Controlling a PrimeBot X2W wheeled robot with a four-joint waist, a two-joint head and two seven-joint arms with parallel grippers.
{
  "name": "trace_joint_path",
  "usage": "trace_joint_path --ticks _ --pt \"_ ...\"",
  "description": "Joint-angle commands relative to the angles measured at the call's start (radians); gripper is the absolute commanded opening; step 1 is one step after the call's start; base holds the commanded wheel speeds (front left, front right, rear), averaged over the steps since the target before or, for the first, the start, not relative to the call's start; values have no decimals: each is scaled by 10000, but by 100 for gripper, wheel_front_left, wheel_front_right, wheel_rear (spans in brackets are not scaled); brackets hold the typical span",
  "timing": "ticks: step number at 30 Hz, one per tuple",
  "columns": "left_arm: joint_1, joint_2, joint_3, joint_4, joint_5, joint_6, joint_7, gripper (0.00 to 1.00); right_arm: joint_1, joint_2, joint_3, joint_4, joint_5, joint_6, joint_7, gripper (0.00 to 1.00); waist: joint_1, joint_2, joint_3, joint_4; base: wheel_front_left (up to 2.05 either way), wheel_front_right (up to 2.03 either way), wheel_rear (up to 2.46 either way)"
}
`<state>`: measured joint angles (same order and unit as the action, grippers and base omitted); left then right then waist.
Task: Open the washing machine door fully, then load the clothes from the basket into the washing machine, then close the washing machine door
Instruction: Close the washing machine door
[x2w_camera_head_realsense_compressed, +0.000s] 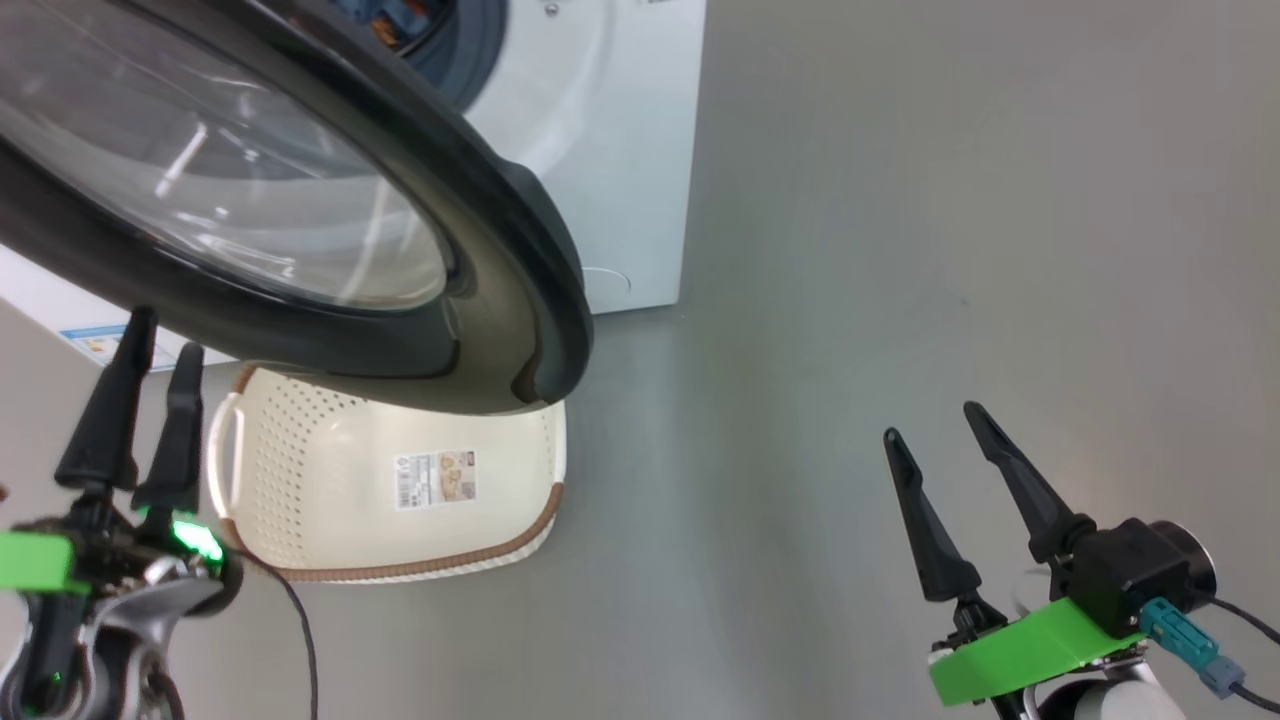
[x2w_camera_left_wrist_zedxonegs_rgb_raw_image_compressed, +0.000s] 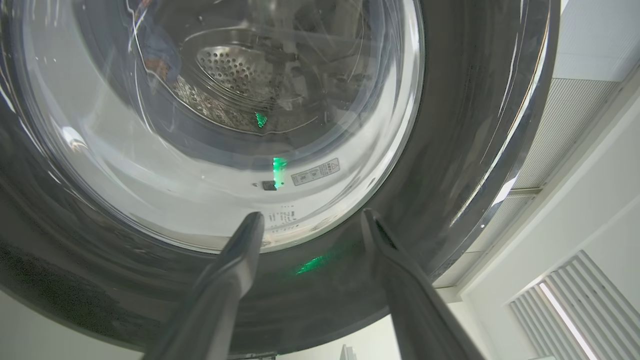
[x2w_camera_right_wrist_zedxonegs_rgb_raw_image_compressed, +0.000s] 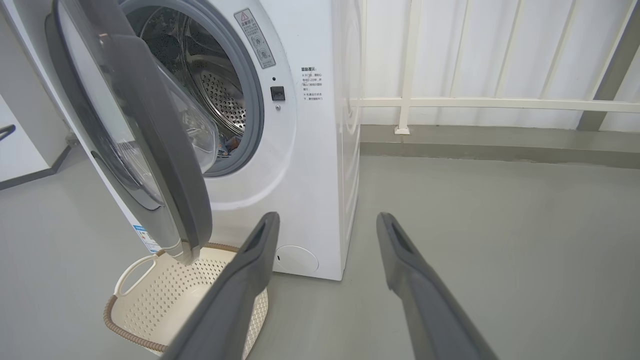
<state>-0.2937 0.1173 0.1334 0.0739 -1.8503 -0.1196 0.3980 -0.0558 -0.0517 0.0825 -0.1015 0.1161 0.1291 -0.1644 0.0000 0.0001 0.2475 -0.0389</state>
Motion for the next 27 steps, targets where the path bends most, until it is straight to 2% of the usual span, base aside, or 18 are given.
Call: trace_joint_path --ticks 1,6,7,10,12,13,15,18,21,27 --pt "217 205 353 -500 656 -108 -214 100 169 14 184 -277 -83 16 24 100 0 -1 -194 188 0 0 0" --pt "911 -325 620 -1647 1954 -109 -1418 100 338 14 104 -313 -104 16 109 100 0 -1 -552 421 0 0 0" --pt "1288 -285 391 -2105 3180 -109 -1913 100 438 14 55 -343 -108 16 155 100 0 -1 -703 520 0 0 0" --pt "1804 -51 -141 -2714 5351 -110 -2865 100 600 14 -17 -402 -138 16 238 100 0 -1 -940 665 0 0 0" --pt "2098 73 -509 -3041 6692 -110 -3502 100 708 14 -76 -447 -156 16 298 100 0 -1 -1087 763 0 0 0" --pt "2098 73 -509 -3041 6692 -110 -3502 100 708 14 -76 -447 -156 16 298 100 0 -1 -1087 763 0 0 0" --pt "2387 224 -826 -3244 8126 -82 -4036 100 817 14 -133 -504 -177 16 357 100 0 -1 -1219 857 0 0 0" --pt "2750 539 -1258 -3398 10347 414 -4580 100 995 14 -213 -603 -206 16 440 100 0 -1 -1395 993 0 0 0" --pt "3102 708 -1754 -3334 11924 943 -4798 100 1152 14 -233 -684 -248 16 527 100 0 -1 -1542 1061 0 0 0" --pt "3657 902 -2474 -2830 13989 1802 -5047 100 1388 14 -307 -781 -278 16 640 100 0 -1 -1727 1103 0 0 0"
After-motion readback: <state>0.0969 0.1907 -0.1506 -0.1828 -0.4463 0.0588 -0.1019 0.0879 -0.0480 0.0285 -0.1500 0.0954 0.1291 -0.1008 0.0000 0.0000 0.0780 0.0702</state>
